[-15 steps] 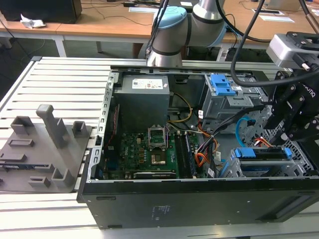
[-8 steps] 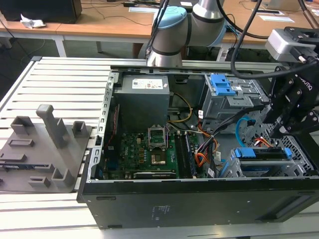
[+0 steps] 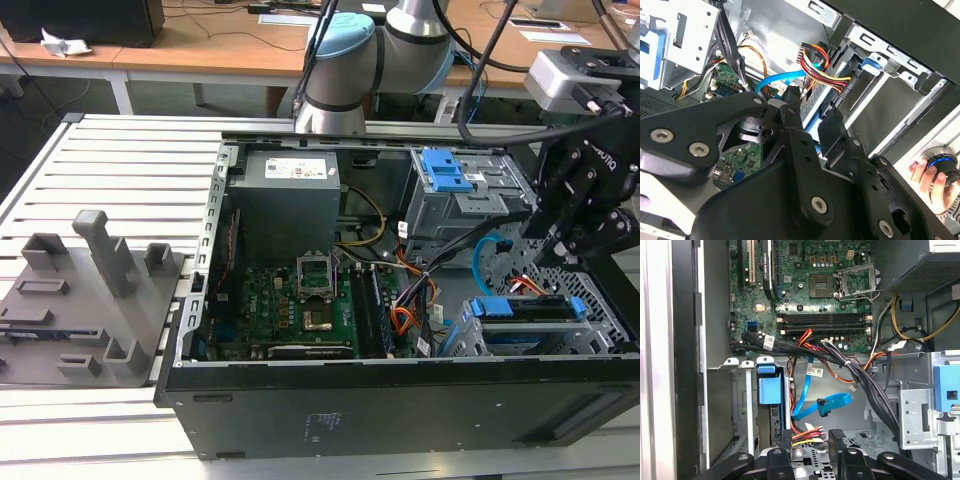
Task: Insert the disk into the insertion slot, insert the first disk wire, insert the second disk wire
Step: 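Insert the second disk wire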
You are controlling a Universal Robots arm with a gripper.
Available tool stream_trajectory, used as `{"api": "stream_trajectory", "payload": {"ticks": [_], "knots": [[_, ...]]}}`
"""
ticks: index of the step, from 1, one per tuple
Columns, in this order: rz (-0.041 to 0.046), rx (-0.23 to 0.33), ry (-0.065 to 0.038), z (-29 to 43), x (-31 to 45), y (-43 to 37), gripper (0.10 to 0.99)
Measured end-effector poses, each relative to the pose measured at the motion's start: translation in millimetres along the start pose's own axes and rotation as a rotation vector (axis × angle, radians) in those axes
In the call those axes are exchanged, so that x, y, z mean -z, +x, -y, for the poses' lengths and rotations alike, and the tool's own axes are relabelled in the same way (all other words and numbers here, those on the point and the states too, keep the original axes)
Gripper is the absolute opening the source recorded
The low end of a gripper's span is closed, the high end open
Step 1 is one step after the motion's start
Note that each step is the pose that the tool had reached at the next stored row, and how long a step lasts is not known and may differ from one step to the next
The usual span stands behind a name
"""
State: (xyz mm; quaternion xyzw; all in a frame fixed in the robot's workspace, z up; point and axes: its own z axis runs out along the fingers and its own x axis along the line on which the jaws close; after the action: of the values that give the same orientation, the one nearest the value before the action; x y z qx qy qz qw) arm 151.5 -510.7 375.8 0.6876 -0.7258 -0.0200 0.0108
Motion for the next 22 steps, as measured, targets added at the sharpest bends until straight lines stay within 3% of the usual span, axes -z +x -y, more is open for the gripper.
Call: {"api": "stream_trajectory", "payload": {"ticks": [10, 14, 20, 22], "knots": [[-0.0003, 0.015, 0.0, -4.0, -0.9, -7.5, 0.42], [0.0107, 0.04, -0.001, -18.3, -3.0, -6.7, 0.42], [0.0184, 0.07, -0.002, -30.2, -7.8, -5.9, 0.42], [0.0183, 0.072, -0.002, -30.4, -8.1, -5.9, 0.42]]}}
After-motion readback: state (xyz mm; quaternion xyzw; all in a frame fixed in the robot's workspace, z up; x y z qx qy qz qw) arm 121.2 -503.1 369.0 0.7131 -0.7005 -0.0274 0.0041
